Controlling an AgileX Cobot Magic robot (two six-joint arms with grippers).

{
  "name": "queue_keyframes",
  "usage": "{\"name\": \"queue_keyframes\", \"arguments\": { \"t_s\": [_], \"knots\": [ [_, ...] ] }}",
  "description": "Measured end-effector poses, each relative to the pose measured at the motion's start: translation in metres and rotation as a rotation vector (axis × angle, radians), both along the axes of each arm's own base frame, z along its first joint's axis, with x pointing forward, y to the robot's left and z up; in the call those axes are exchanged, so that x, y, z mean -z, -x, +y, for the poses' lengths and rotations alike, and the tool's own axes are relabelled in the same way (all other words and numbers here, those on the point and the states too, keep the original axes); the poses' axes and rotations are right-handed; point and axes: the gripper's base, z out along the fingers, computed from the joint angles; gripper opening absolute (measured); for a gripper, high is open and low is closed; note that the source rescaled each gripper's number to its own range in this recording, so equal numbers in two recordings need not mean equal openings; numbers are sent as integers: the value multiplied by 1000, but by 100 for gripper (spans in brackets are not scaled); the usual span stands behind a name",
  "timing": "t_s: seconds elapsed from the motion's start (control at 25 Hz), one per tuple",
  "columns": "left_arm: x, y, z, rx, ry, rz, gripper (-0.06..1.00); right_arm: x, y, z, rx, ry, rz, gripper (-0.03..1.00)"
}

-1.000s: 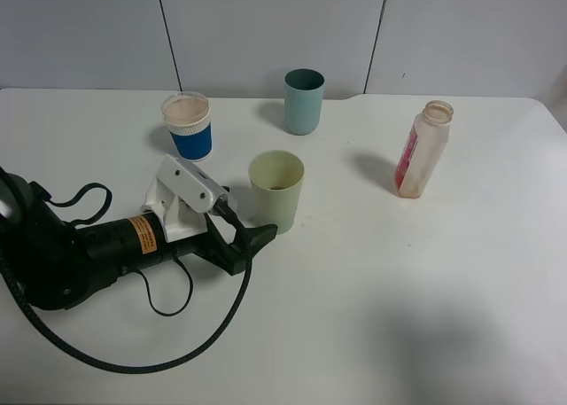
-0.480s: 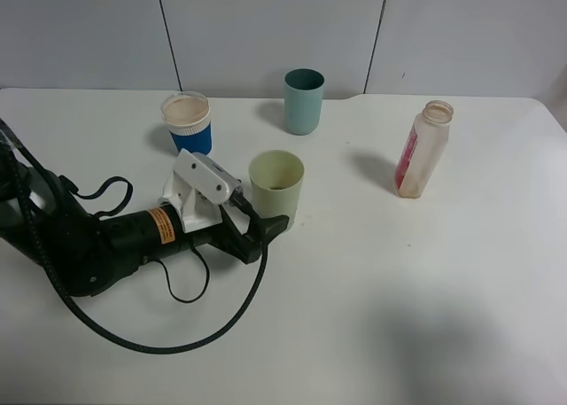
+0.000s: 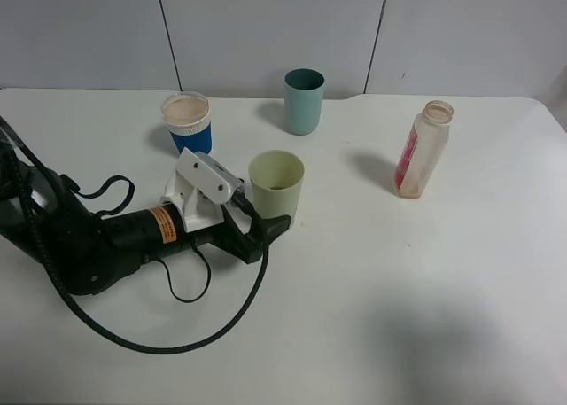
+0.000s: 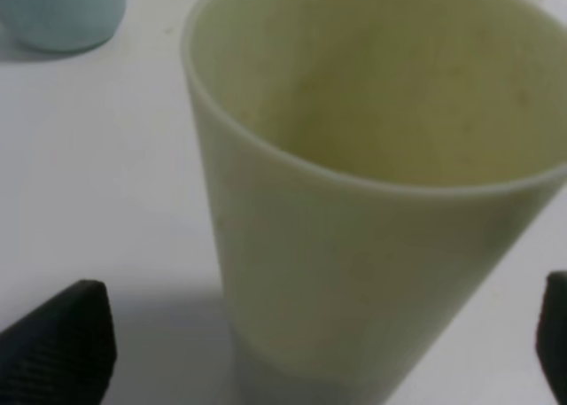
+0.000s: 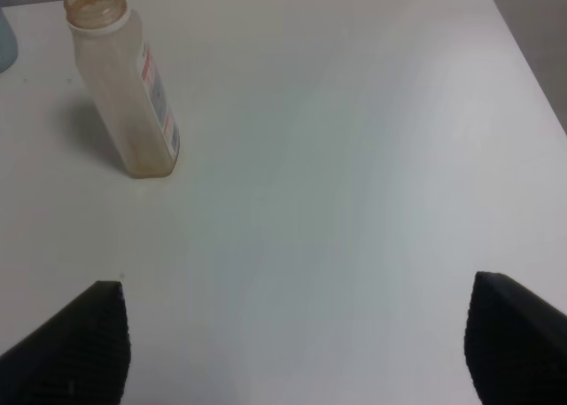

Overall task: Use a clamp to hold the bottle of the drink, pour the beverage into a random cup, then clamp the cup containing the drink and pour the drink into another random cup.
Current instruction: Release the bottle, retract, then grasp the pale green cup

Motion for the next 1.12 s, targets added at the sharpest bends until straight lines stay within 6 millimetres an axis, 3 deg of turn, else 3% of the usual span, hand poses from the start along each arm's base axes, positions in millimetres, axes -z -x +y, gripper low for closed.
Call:
{"name": "queue_keyframes", "arguments": {
  "t_s": [0.44,0.72,1.12],
  "knots": [
    [-3,-5,-6,26,14,-23,99,0,0,0,0,0,0,60],
    [11,-9,-14,56,7,0,99,0,0,0,0,0,0,60],
    [12,-18,-26,70,21,-33,99,0,0,0,0,0,0,60]
  ]
}}
